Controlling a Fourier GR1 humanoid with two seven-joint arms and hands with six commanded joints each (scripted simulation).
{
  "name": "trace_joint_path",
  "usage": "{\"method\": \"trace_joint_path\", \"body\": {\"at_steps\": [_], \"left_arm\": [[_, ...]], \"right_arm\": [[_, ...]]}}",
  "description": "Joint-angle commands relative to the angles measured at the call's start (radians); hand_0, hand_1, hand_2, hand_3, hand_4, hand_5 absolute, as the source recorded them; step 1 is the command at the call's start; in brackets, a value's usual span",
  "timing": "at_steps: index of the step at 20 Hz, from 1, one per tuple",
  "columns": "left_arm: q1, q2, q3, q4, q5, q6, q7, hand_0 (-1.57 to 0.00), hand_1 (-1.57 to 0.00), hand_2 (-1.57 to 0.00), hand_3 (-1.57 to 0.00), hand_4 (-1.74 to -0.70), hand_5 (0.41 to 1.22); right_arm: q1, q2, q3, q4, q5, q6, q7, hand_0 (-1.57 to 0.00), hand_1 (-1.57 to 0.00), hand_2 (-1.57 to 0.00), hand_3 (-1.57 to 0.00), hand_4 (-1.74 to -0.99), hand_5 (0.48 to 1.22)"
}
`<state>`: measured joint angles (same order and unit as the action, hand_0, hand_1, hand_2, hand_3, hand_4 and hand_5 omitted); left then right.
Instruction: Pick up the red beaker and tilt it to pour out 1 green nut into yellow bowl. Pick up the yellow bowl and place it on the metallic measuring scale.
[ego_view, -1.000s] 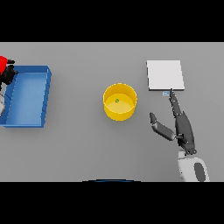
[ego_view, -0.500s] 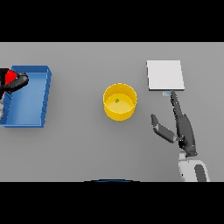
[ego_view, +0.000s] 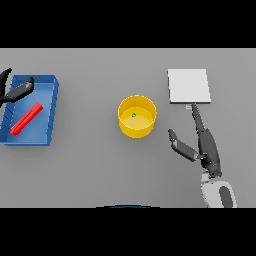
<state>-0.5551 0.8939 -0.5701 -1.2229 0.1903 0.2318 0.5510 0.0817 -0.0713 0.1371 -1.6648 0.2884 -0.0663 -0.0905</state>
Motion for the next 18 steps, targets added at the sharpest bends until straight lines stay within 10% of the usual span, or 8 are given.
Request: {"method": "trace_joint_path", "body": {"at_steps": [1,18], "left_arm": [[-0.007,-0.005,0.008,0.009,0.003,0.007,-0.004,-0.08,-0.06,-0.06,-0.06,-0.78,0.674],[-0.027,-0.047,0.002,0.025,0.005,0.021,-0.025,0.0,0.0,0.0,0.0,-0.79,0.719]], "right_arm": [[0.003,-0.005,0.006,-0.001,0.019,-0.006,0.0,0.0,0.0,0.0,0.0,-1.195,0.66],[-0.414,-0.307,0.262,0.133,0.379,0.289,0.016,0.0,0.0,0.0,0.0,-1.27,0.664]]}}
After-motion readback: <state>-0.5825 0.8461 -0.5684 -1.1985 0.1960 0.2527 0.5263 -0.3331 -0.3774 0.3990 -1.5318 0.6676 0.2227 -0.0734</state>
